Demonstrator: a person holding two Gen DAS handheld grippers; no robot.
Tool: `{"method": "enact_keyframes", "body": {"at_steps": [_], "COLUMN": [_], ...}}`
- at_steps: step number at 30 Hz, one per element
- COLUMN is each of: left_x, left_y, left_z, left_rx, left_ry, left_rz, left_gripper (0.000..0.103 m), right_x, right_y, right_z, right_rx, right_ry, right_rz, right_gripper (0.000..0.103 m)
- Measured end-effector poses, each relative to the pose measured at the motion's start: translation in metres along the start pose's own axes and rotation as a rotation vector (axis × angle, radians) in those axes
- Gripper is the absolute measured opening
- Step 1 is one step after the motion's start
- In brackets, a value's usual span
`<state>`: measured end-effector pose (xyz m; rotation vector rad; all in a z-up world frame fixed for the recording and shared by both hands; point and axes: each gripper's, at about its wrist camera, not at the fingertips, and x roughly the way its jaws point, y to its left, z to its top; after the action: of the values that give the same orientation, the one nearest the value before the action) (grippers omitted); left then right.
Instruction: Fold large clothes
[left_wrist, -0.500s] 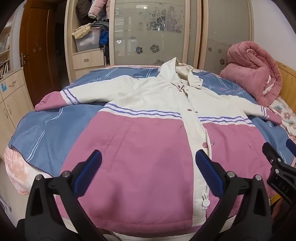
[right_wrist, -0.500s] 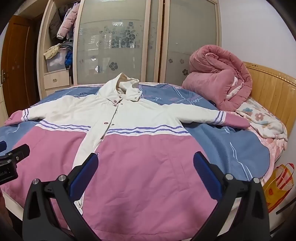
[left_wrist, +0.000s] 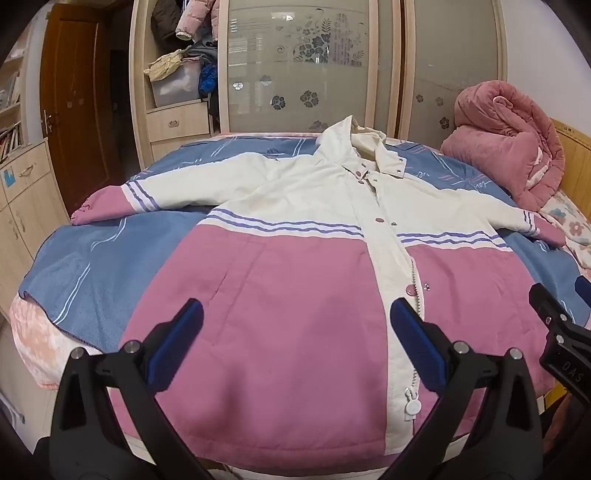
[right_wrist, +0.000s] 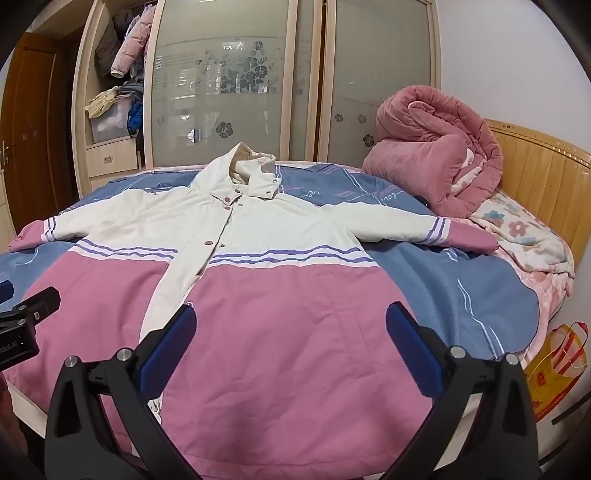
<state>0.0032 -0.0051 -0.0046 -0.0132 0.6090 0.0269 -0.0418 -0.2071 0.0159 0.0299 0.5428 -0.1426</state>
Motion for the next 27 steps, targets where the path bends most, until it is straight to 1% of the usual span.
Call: {"method": "enact_keyframes", "body": {"at_steps": [27], "left_x": [-0.0030], "left_y": [0.0022], "left_z": [-0.0003], "left_rx": [0.001], "left_ry": [-0.020], "left_rz": [0.006], "left_gripper": [0.101], "right_x": [0.0018], "right_y": [0.0011], "right_z": [0.0008], "right_rx": [0.000], "right_ry": [-0.004], "right_rz": [-0.005], "right_gripper": [0.102]}}
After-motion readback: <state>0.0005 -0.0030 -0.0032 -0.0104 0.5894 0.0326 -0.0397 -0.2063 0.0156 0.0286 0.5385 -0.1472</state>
